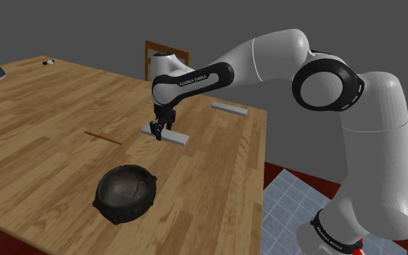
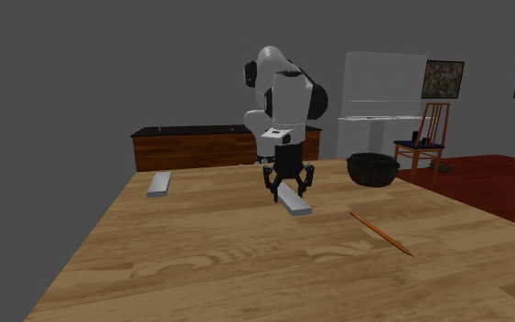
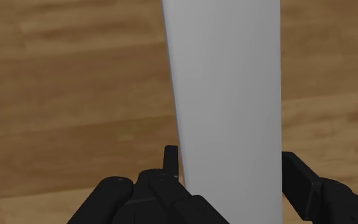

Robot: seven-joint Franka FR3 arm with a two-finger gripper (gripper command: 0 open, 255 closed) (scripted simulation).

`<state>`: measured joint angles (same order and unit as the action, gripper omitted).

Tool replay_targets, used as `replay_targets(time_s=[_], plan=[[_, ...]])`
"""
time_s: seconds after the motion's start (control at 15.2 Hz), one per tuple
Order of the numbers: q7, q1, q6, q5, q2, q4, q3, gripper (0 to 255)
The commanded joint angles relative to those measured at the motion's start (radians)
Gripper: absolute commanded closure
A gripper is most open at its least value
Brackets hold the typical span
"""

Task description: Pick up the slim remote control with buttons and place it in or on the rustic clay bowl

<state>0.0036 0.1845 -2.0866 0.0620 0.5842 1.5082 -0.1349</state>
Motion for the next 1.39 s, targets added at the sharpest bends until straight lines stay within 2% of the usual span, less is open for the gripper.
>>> replay_targets(time_s=[0.0,0.53,1.32], plan=[[0.000,0.000,0.000,0.000,0.001,0.000,0.000,255],[0.000,0.000,0.000,0.000,0.001,0.000,0.000,255],[-0.003,-0.001,0.132,-0.008,-0.055,-0.077,-0.005,255]])
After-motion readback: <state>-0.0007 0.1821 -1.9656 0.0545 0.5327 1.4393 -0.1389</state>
